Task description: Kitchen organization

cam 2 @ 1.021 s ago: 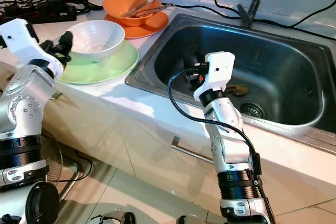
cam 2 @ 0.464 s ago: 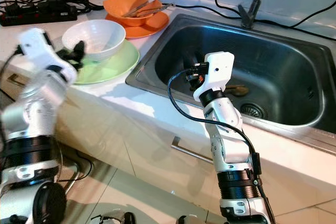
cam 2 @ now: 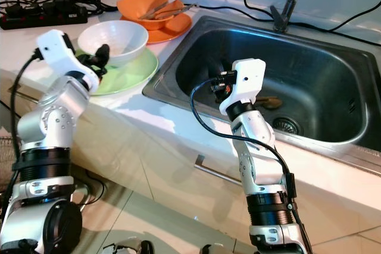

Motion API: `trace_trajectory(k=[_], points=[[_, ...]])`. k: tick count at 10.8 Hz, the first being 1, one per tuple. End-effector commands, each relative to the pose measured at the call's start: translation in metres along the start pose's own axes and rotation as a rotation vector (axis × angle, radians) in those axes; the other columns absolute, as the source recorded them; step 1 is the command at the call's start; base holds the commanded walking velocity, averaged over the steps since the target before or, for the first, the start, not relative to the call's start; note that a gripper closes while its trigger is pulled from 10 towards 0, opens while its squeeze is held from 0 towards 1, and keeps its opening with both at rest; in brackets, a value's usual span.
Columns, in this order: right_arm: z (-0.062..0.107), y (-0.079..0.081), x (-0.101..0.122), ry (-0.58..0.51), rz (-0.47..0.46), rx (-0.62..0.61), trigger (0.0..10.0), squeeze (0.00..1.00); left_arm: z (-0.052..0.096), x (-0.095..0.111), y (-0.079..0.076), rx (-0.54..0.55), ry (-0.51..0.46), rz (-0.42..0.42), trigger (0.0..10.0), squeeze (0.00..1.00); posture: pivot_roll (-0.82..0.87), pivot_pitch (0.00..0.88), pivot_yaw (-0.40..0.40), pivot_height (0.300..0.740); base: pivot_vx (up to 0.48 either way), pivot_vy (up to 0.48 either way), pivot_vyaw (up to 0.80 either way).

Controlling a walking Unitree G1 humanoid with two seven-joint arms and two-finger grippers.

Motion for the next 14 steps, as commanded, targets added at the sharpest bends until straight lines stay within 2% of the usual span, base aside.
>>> trace_trajectory(k=[1, 4, 7, 8, 9, 10, 14], points=[[-0.003, -0.002, 0.002, 0.0, -0.001, 0.0, 10.0, 0.0, -0.001, -0.009, -0.007, -0.018, 0.05, 0.006, 10.0, 0.0, 0.03, 0.053, 0.006, 0.74, 0.0, 0.0, 0.0], [-0.003, -0.001, 0.001, 0.003, -0.002, 0.004, 10.0, 0.0, 0.001, -0.029, -0.017, -0.05, 0.133, -0.002, 10.0, 0.0, 0.02, 0.054, 0.006, 0.74, 0.0, 0.0, 0.0], [-0.003, -0.002, 0.001, 0.005, -0.001, 0.001, 10.0, 0.0, 0.001, -0.036, -0.02, -0.042, 0.156, 0.008, 10.0, 0.0, 0.02, 0.054, 0.006, 0.74, 0.0, 0.0, 0.0], [-0.003, -0.001, 0.0, 0.006, -0.003, 0.003, 10.0, 0.0, 0.002, -0.036, -0.02, -0.034, 0.146, 0.016, 4.7, 0.0, 0.02, 0.055, 0.005, 0.74, 0.0, 0.0, 0.0], [-0.003, -0.001, 0.0, 0.007, -0.003, 0.004, 10.0, 0.0, 0.001, -0.035, -0.02, -0.022, 0.134, 0.011, 2.6, 0.0, 0.02, 0.055, 0.004, 0.74, 0.0, 0.0, 0.0], [-0.003, -0.001, 0.0, 0.008, -0.003, 0.004, 10.0, 0.0, 0.0, -0.031, -0.016, 0.006, 0.105, 0.012, 0.0, 0.0, 0.02, 0.056, 0.004, 0.74, 0.0, 0.0, 0.0], [-0.003, -0.001, 0.0, 0.007, -0.005, 0.007, 10.0, 0.0, 0.0, -0.028, -0.015, 0.02, 0.081, 0.007, 0.0, 0.0, 0.02, 0.051, 0.004, 0.74, 0.0, 0.0, 0.0]])
Point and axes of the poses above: a point about 5 cm out from each wrist's last joint towards the gripper, its own z axis pointing back from the gripper into the wrist, its own x axis along the axis of the wrist's last joint, y = z × x, the point moved 1 cm from there along -z, pointing out of the wrist towards the gripper, and after that the axes turned 10 degrees about -z, right-handed, at the moved point
